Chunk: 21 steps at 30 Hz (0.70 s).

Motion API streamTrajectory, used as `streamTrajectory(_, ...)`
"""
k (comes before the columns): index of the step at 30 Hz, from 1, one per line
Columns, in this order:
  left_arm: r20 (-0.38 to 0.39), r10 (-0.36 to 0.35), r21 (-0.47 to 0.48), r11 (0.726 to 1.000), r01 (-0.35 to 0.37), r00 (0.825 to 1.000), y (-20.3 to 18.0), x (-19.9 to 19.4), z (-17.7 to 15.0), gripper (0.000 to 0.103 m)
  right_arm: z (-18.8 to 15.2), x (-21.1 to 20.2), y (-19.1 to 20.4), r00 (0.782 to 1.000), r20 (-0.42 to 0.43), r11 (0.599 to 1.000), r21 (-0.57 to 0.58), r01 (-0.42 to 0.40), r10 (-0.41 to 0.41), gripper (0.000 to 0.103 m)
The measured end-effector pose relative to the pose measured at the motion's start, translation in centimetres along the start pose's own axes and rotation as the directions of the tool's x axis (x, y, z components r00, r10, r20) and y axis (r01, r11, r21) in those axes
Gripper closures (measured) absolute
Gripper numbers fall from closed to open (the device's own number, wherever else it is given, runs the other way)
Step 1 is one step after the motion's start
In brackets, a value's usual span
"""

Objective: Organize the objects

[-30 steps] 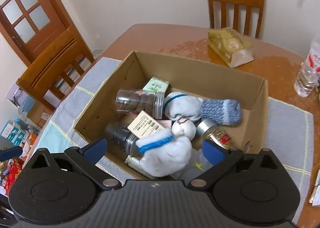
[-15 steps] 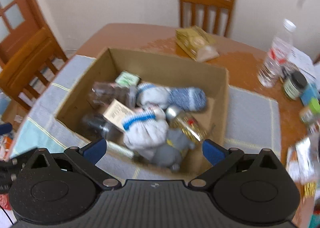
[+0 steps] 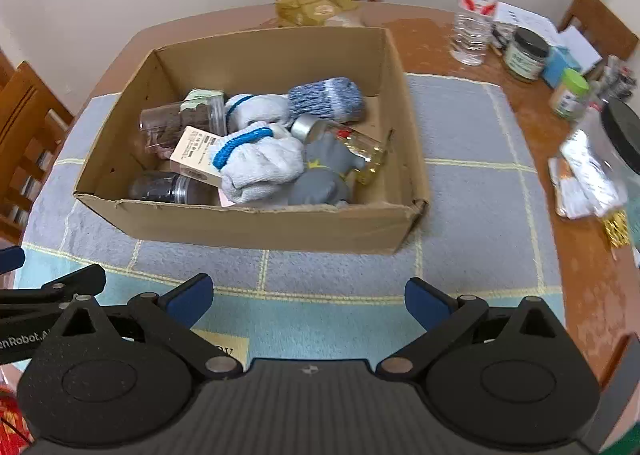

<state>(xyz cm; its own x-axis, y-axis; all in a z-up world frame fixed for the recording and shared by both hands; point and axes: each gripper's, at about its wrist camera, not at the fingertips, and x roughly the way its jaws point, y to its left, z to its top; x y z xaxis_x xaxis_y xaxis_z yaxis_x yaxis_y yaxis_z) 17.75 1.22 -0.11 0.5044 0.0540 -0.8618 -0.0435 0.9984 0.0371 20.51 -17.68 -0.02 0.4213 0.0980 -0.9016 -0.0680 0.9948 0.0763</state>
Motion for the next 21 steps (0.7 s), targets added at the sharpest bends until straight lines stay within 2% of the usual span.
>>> streamTrajectory(5,0.03,0.006,0.016,1.0,-0.006,1.0,0.1,-1.2,0.8,0.001,-0.2,-1.2,0.3,1.0,0.008,1.0,0.023,0.0,0.0,0.0)
streamTrajectory(21,0.015,-0.007,0.029,1.0,0.007,1.0,0.1,-1.4,2.2,0.001,0.9,-2.8,1.1,0.999,0.043,1.0,0.022,0.009,-0.01,0.0)
